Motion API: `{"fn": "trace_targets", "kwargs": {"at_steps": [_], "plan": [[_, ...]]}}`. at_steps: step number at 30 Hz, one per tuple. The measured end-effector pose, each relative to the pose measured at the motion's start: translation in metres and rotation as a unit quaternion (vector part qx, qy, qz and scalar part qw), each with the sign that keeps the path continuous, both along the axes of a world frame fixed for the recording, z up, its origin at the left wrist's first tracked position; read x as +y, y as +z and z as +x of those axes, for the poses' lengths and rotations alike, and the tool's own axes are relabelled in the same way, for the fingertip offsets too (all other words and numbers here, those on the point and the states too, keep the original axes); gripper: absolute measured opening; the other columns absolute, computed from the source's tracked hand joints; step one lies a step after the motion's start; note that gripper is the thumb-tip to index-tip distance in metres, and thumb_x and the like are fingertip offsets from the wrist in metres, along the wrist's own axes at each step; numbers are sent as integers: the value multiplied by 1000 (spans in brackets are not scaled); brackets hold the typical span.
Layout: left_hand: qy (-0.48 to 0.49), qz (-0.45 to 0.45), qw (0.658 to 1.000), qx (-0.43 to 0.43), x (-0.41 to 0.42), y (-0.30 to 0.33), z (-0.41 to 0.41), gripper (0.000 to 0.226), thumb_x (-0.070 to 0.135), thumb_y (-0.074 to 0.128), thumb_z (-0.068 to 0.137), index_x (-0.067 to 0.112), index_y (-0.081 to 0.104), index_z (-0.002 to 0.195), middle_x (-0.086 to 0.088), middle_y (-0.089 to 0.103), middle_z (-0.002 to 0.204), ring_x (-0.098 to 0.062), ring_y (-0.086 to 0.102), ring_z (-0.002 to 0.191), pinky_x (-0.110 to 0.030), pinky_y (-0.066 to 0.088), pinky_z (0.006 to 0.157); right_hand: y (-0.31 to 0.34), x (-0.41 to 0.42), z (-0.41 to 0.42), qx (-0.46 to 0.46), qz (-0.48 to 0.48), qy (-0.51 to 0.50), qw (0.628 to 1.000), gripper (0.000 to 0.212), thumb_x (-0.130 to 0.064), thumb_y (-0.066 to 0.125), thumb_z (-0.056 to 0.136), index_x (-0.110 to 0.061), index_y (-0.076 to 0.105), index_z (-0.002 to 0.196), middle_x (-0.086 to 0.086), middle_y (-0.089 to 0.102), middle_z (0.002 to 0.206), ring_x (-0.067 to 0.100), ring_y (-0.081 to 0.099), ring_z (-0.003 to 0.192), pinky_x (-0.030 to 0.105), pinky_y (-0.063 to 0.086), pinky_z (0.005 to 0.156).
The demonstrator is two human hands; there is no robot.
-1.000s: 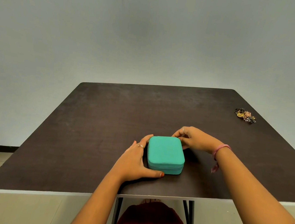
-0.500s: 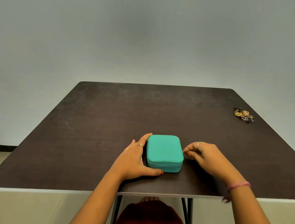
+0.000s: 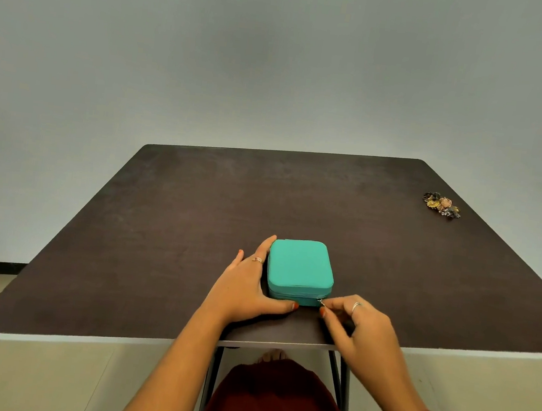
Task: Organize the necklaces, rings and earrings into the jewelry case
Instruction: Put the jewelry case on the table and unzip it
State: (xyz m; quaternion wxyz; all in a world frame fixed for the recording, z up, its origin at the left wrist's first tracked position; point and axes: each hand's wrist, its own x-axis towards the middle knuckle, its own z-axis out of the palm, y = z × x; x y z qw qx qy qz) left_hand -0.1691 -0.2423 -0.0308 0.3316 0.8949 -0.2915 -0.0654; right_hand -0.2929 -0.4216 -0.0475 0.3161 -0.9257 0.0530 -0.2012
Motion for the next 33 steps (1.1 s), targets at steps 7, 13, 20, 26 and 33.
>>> {"fn": "trace_targets", "kwargs": {"at_steps": [7, 13, 20, 26, 33], "plan": [[8, 3, 1000, -7, 0, -5, -1, 112, 50, 72, 73, 33, -6, 151, 15, 37, 149, -9, 31, 138, -30, -6, 115, -15, 56, 10, -87, -15, 3, 996, 10, -26, 66, 85, -26, 70, 94, -16, 64, 85, -1, 57, 73, 22, 52, 66], [39, 21, 998, -39, 5, -18, -7, 107, 54, 65, 76, 26, -4, 153, 9, 29, 155, -6, 25, 141, -28, -5, 115, -9, 51, 15, -82, 13, 43, 996, 20, -45, 60, 84, -30, 72, 90, -17, 63, 81, -1, 58, 73, 9, 45, 64], [93, -24, 995, 17, 16, -19, -37, 108, 65, 73, 64, 27, 18, 149, 11, 35, 149, -13, 28, 140, -31, 26, 114, 19, 2, 36, -170, 213, -23, 962, 16, -28, 63, 87, -17, 66, 77, -2, 65, 79, 8, 62, 77, 19, 49, 64], [154, -82, 985, -12, 17, -20, -53, 39, 61, 70, 70, 38, 49, 95, 24, 49, 105, 7, 46, 110, -14, 37, 83, 15, -19, 68, -13, 279, 89, 956, 33, -29, 60, 90, -32, 57, 122, -15, 51, 125, -6, 51, 114, 10, 46, 86], [173, -47, 982, -60, 10, -27, -47, 22, 55, 62, 82, 34, 62, 88, 16, 53, 107, 2, 44, 119, -17, 37, 85, 5, -19, 76, 24, 257, 142, 956, 28, -22, 55, 94, -35, 63, 118, -22, 43, 138, -7, 39, 125, 6, 41, 89]]}}
